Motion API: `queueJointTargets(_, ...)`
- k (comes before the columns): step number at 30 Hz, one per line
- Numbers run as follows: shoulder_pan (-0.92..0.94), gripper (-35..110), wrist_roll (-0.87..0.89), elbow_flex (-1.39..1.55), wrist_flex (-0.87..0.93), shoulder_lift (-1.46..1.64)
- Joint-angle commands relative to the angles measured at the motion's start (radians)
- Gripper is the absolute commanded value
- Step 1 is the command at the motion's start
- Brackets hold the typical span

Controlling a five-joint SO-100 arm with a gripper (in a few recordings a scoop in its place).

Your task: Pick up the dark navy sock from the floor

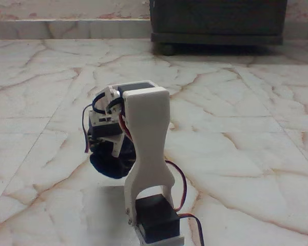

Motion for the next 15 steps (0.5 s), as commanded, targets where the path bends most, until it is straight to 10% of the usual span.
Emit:
queueJointTargets(1,0.051,0,-0.058,0.026,-0.021,0.146)
queueJointTargets(15,0.334,0,-0.310,0.422,-0.333,0.552)
